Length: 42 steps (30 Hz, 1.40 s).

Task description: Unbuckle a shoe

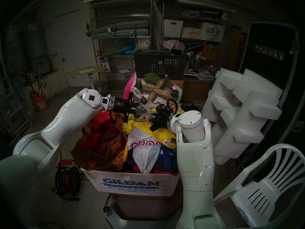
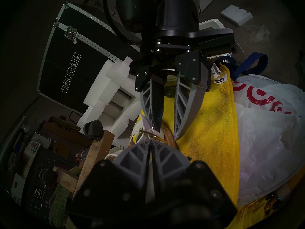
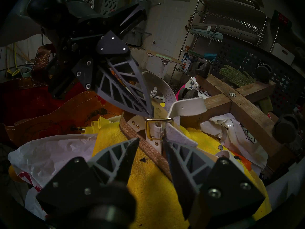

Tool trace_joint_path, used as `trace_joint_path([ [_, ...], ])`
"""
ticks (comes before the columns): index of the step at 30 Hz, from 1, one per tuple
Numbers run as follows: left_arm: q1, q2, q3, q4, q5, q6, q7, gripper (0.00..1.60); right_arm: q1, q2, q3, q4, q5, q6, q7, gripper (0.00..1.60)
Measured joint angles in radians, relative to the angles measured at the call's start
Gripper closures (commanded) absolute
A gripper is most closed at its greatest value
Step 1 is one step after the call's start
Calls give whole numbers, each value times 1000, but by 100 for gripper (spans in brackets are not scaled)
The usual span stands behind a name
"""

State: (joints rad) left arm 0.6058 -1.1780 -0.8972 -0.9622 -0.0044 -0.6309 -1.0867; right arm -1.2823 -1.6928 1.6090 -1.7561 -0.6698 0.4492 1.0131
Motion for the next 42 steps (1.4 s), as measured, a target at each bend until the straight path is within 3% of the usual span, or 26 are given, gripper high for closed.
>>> trace_joint_path([
  [20, -3, -13, 0, 2, -2, 0, -7, 124, 0, -2, 1, -2, 0, -1, -4, 65],
  [30, -6, -19, 0, 8, -2, 0, -7, 124, 1, -2, 3, 0, 0, -2, -8, 85],
  [42, -6, -21, -2, 8, -2, 0, -6, 124, 1, -3, 3, 0, 0, -2, -11, 87],
])
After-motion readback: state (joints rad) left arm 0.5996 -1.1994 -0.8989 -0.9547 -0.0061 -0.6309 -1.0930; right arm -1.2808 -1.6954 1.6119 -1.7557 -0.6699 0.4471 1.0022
